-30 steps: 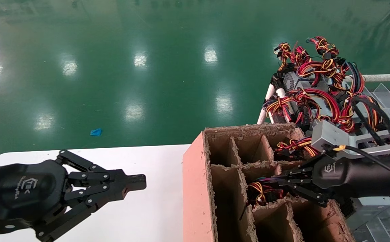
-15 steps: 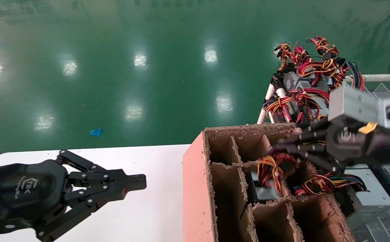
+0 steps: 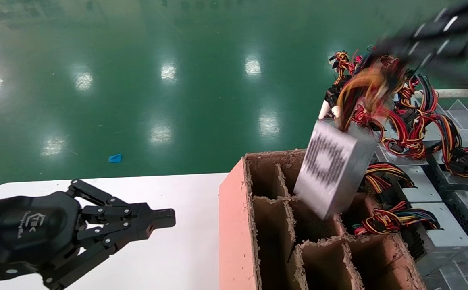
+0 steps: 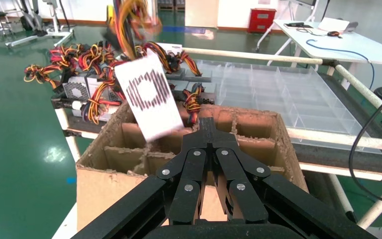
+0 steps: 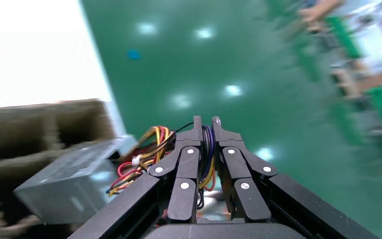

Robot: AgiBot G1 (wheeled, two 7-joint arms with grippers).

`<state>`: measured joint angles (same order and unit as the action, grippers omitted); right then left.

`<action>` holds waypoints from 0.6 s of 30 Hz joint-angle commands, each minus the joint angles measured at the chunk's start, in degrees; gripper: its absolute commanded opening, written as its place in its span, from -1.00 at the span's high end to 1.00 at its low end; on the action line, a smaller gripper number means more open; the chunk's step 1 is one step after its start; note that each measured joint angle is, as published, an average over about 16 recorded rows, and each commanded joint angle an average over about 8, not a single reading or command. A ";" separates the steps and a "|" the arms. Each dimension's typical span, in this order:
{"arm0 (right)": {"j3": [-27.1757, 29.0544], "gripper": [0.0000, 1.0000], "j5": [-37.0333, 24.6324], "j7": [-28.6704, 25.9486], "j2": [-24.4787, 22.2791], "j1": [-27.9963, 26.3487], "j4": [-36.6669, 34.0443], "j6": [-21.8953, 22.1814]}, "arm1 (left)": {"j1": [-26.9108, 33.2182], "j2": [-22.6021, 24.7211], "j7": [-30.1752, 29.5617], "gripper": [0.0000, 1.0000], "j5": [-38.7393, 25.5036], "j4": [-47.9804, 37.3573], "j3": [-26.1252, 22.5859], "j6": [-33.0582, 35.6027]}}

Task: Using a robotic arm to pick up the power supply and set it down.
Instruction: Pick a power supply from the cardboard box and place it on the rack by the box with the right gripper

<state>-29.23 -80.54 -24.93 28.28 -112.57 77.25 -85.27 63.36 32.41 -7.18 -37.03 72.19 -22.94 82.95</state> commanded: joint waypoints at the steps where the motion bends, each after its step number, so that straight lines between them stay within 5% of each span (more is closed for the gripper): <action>1: 0.62 1.00 -0.96 0.40 -0.60 -2.12 -0.01 0.53 | 0.00 0.00 0.00 1.00 0.00 0.00 0.00 0.00; 18: 4.40 1.00 -12.03 3.71 -5.97 -7.48 -7.19 11.10 | 0.00 0.00 0.00 1.00 0.00 0.00 0.00 0.00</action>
<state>-24.87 -91.98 -20.76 22.51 -119.96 68.94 -74.48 63.36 32.41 -7.17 -37.03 72.19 -22.95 82.95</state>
